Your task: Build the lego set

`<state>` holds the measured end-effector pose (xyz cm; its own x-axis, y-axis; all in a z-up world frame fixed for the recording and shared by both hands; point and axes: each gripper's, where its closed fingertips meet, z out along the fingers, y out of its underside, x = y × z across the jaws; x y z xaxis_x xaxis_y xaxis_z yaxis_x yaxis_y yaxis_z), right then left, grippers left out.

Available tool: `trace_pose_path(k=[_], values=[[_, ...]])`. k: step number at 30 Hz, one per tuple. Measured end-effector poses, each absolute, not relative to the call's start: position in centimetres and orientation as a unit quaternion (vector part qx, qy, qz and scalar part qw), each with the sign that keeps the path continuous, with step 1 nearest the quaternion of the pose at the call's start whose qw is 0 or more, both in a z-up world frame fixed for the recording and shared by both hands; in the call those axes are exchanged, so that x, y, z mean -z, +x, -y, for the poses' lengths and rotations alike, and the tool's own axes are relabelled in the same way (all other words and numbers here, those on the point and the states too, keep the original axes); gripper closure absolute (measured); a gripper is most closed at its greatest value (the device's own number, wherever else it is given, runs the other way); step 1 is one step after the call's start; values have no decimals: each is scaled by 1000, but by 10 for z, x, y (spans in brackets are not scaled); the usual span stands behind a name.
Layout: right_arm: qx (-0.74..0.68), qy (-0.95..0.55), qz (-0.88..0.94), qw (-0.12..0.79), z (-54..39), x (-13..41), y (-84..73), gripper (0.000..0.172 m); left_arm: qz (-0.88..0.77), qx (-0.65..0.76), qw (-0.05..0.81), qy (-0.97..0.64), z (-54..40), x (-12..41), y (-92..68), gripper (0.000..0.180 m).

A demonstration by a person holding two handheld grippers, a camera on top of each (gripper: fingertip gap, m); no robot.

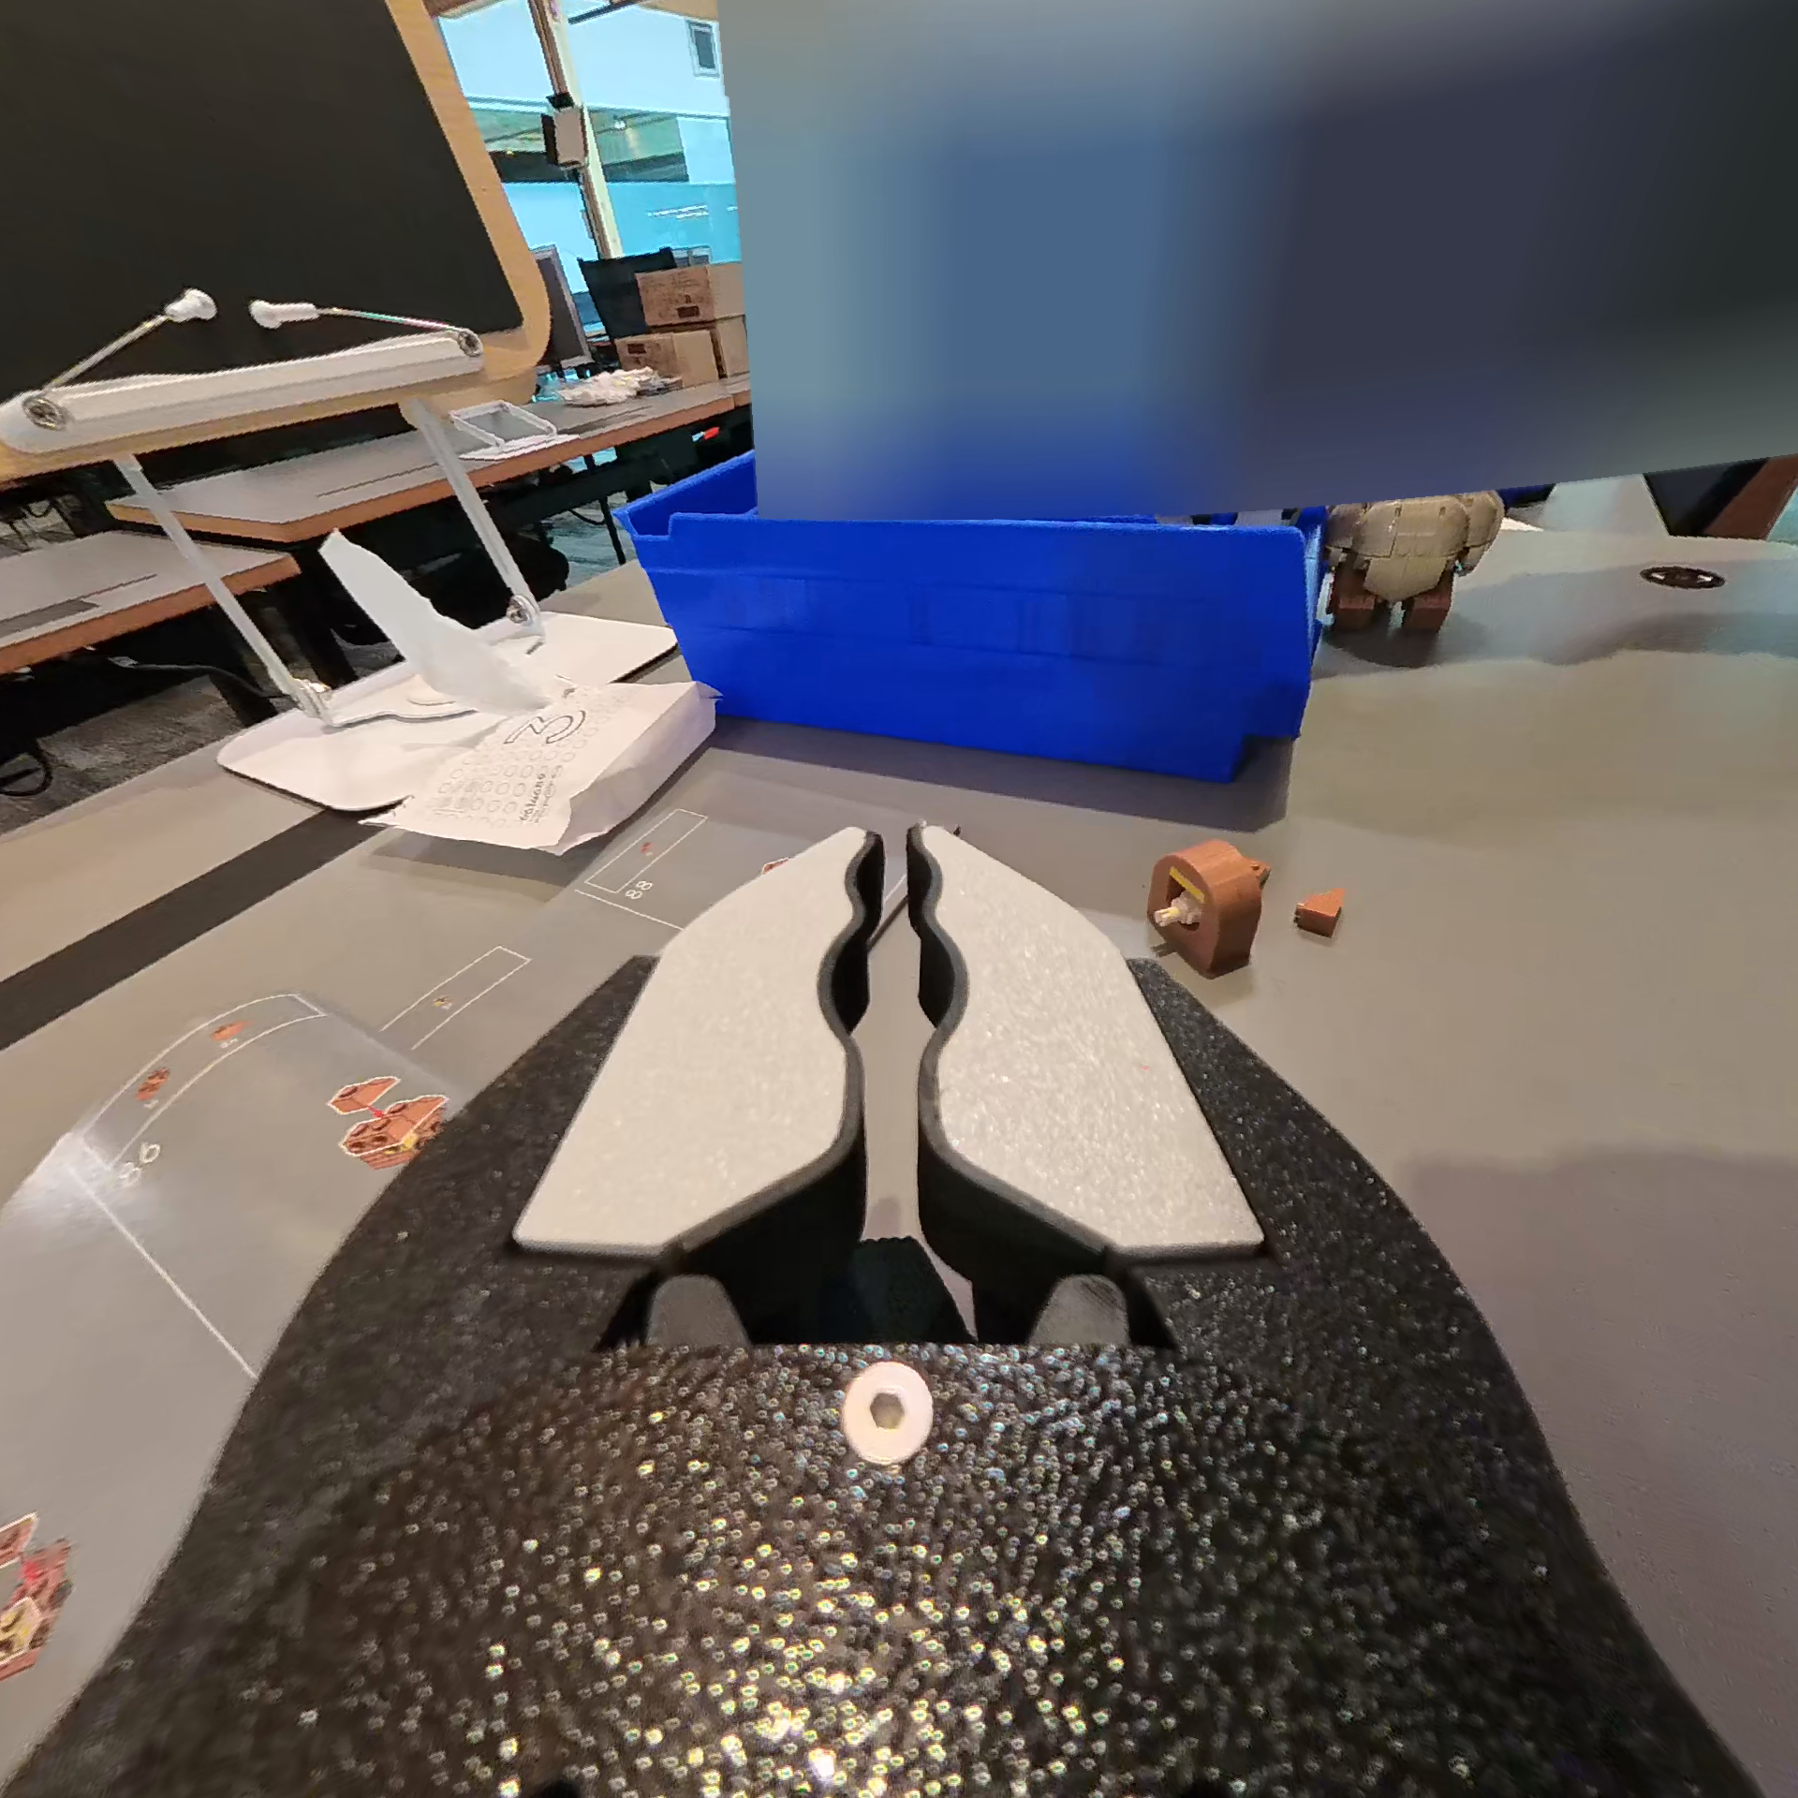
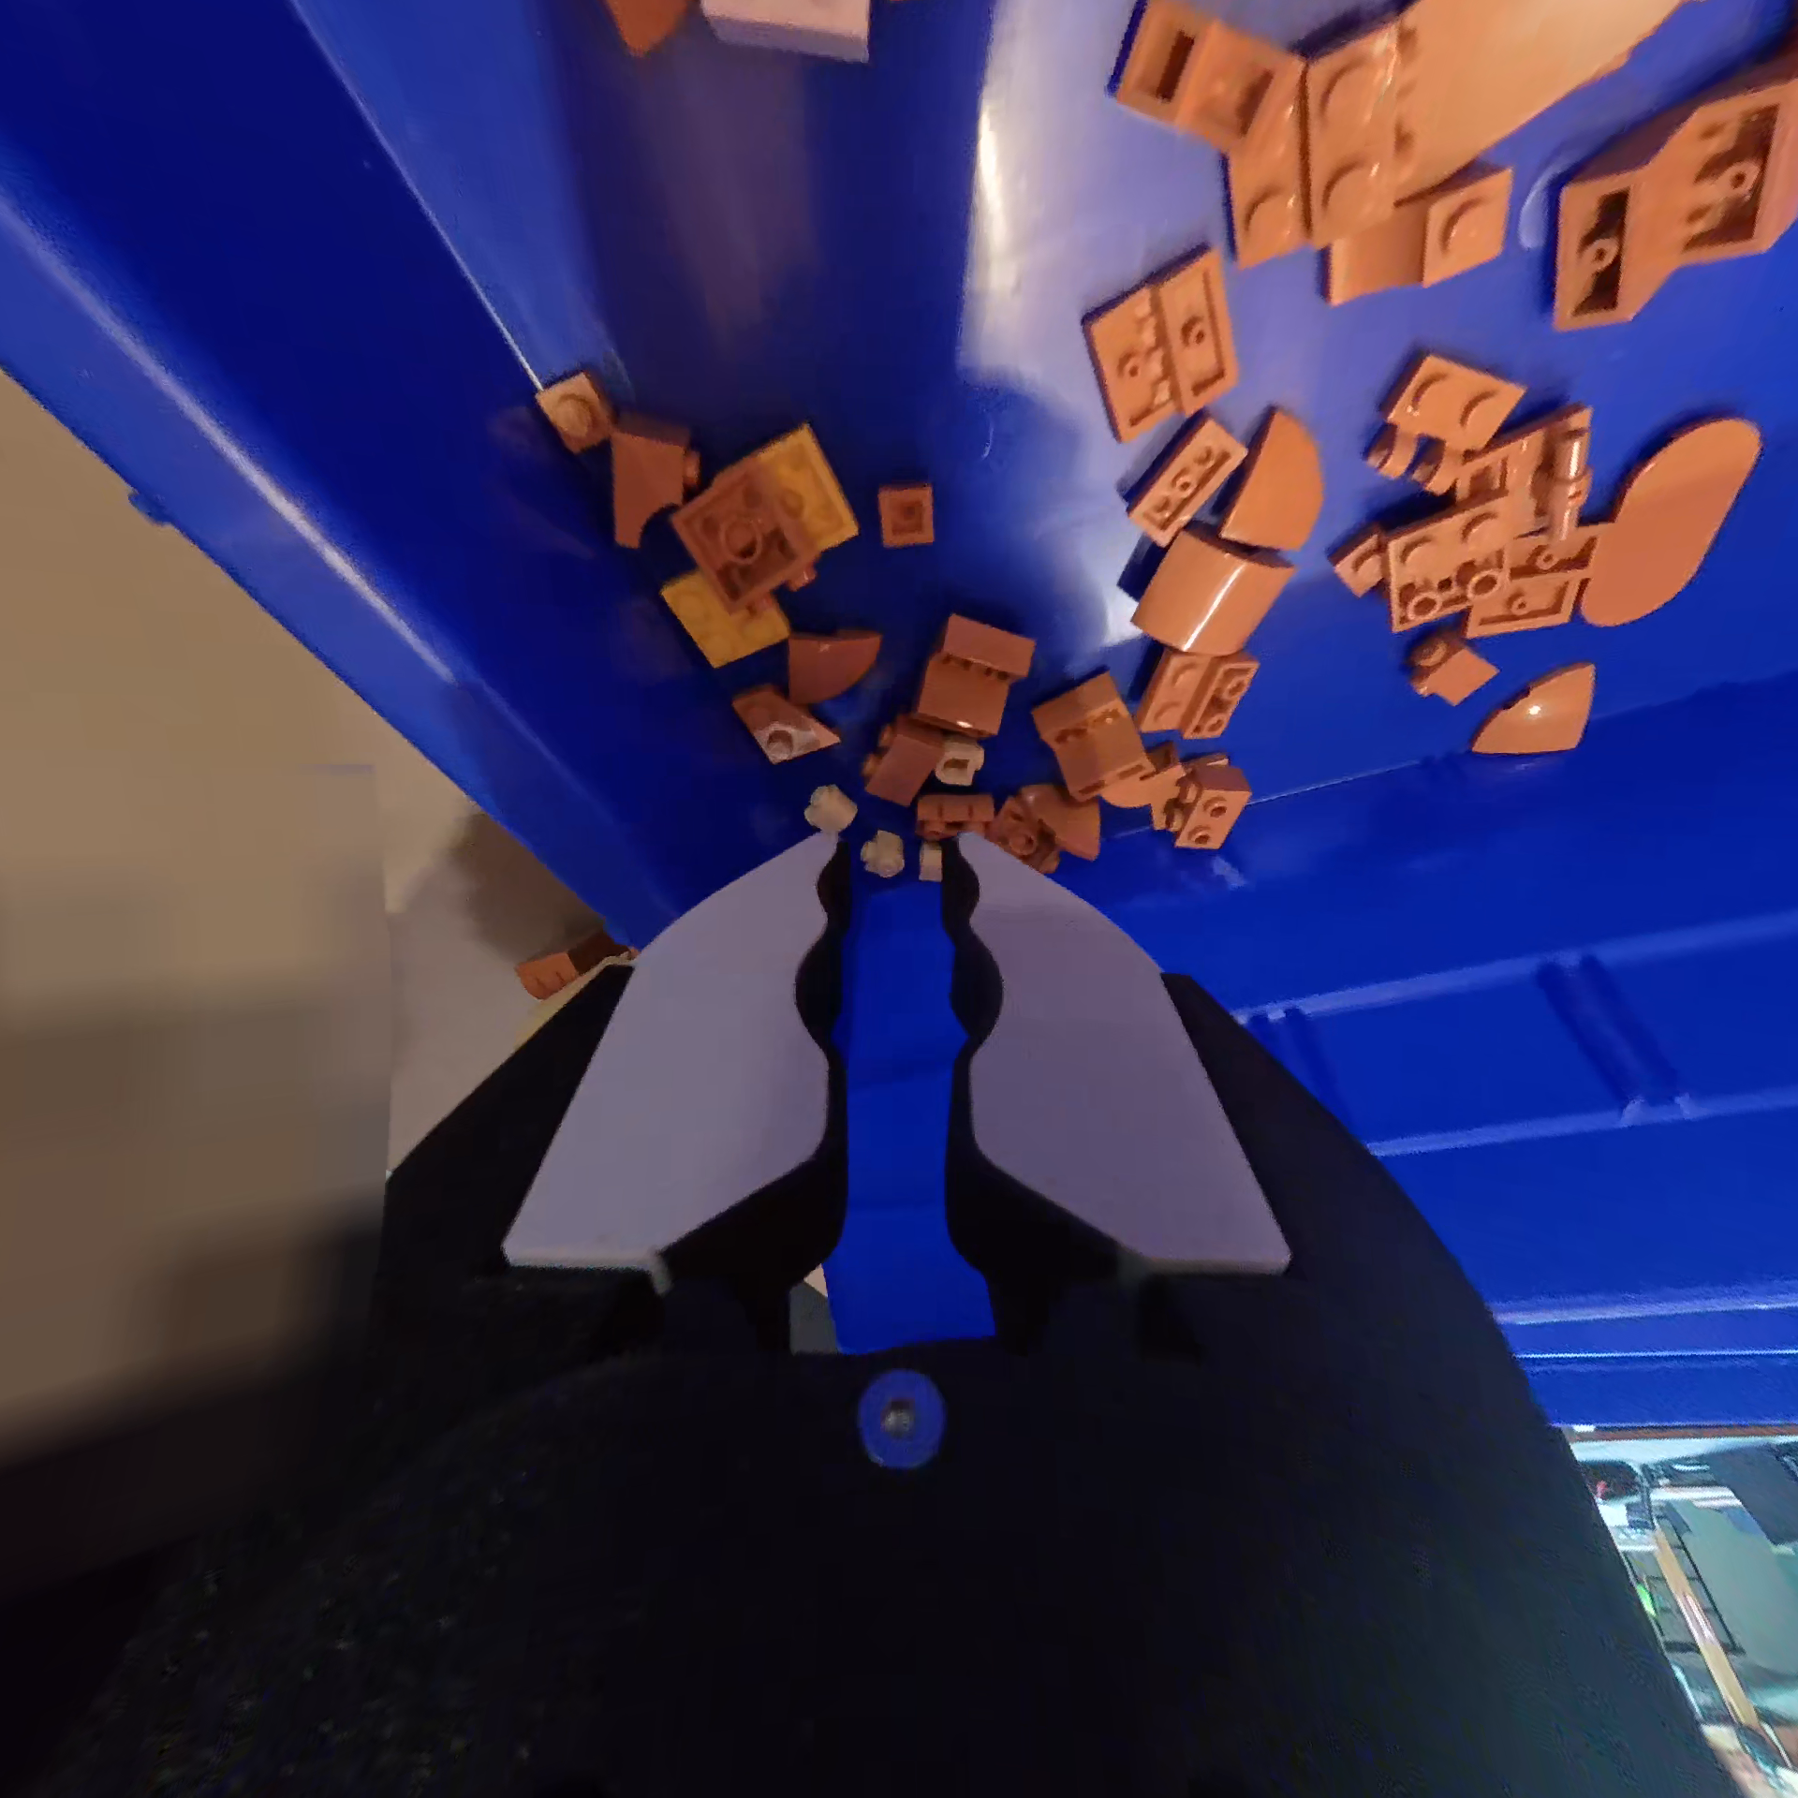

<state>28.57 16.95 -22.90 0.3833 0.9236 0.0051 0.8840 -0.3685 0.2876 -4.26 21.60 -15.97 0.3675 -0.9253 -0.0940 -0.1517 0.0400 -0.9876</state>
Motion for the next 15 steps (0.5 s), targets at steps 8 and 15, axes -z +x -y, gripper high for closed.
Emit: trace_pose_path(k=[8,15], values=[[-78,815,-555,144,-168,242,278,159,-446,341,565,-604,-216,160,-43,177],[-78,816,-555,143,-167,240,274,156,-448,339,565,-604,-216,161,-43,177]])
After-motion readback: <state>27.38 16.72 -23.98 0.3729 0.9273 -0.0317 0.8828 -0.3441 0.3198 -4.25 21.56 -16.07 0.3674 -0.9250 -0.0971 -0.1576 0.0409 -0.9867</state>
